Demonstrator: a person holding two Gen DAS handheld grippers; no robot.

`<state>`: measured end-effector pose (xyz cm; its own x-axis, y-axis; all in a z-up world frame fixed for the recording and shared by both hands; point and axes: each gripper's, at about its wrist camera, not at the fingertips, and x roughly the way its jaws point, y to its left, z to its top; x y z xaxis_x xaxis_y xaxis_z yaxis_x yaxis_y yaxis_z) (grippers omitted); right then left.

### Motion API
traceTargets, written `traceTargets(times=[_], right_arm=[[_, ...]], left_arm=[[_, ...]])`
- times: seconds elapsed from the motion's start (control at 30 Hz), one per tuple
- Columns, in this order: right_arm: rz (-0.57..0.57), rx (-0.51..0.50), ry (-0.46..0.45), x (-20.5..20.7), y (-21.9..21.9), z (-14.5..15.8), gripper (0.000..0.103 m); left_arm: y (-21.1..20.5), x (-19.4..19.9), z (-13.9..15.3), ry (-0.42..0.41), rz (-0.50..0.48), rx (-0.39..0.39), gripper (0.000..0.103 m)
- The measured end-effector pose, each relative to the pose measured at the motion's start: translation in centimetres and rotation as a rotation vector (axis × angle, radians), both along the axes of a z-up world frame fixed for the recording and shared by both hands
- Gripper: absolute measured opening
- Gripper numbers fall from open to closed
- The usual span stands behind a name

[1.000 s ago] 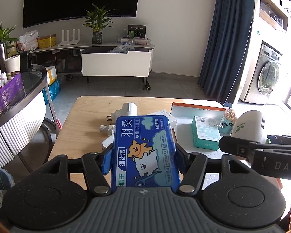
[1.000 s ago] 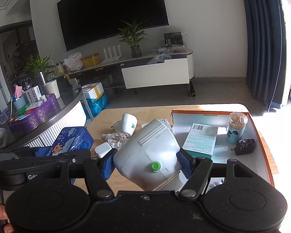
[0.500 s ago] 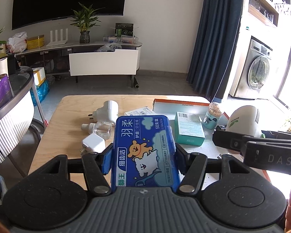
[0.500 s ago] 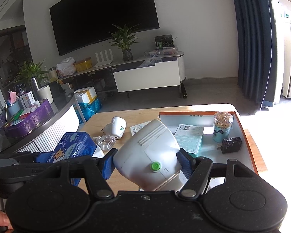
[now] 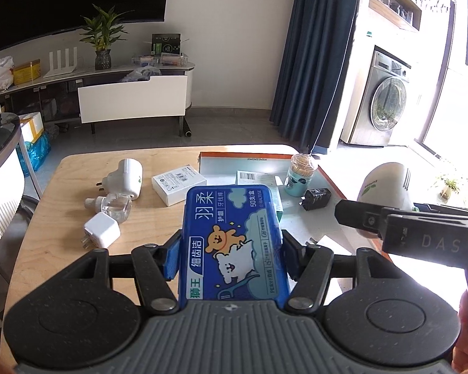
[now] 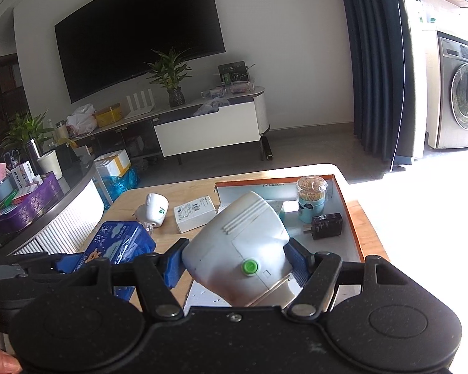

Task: Organize rigid objects
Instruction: 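Carry the blue tin and white repellent plug with both tools into the tray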

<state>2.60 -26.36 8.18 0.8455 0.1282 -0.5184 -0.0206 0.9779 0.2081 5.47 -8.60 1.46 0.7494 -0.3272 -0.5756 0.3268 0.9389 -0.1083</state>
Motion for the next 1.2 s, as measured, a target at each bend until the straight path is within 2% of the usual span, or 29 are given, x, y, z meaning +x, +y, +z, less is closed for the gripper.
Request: traceTargets(times=[0.6,1.2], right_arm=[[-0.110,0.015,-0.002,-2.1,-3.6,-0.2,0.080],[-0.156,0.032,0.016,-1.4,-5.5,-1.0,0.080]], left_arm=[[-3.8,-0.1,-0.2,-0.001,-0.096,0.015,0.063],[-5.8,0.5,-0.8,0.023,-0.134,0.034,0.063]])
